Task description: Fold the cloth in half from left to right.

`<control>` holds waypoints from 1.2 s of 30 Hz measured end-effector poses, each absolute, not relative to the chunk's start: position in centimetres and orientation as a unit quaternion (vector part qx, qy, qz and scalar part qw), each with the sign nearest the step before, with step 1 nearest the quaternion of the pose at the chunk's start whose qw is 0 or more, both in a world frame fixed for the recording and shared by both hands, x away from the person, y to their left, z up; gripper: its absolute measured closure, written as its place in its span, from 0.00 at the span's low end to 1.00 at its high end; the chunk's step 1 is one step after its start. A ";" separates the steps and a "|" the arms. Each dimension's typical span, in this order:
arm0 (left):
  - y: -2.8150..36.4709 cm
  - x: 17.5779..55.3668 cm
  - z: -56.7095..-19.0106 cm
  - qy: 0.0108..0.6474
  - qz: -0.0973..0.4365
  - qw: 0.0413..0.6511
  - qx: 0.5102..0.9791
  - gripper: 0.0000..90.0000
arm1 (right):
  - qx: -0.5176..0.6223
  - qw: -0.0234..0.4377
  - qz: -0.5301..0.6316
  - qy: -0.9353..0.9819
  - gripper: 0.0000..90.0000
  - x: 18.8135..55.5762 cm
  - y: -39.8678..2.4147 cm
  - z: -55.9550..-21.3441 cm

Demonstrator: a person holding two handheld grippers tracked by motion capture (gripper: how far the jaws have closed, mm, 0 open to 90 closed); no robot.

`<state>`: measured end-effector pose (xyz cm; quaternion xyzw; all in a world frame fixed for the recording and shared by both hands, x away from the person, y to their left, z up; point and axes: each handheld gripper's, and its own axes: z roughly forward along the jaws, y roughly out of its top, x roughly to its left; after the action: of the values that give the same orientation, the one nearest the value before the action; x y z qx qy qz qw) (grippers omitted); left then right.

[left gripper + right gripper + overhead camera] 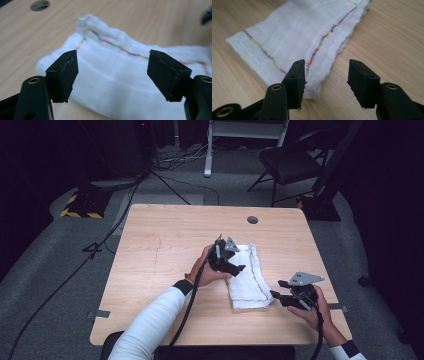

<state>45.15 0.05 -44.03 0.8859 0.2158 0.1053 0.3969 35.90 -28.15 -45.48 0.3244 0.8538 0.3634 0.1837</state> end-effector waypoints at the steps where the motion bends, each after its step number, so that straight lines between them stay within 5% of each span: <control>1: 0.0 44.5 -44.2 0.207 0.101 0.396 0.889 0.28 | 0.325 0.186 0.366 0.852 0.52 35.9 -28.2 -45.4; 14: -0.1 39.3 -47.4 0.154 0.064 0.336 0.927 0.27 | 0.321 0.179 0.327 0.870 0.45 37.0 -27.8 -46.9; 36: 2.8 38.1 -49.3 0.185 0.043 0.333 0.924 0.28 | 0.294 0.137 0.317 0.891 0.45 36.5 -26.9 -48.7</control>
<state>38.05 2.76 -49.27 0.9236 0.1846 0.0428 0.3333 36.51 -26.91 -48.71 0.2938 0.8914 0.3168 0.1366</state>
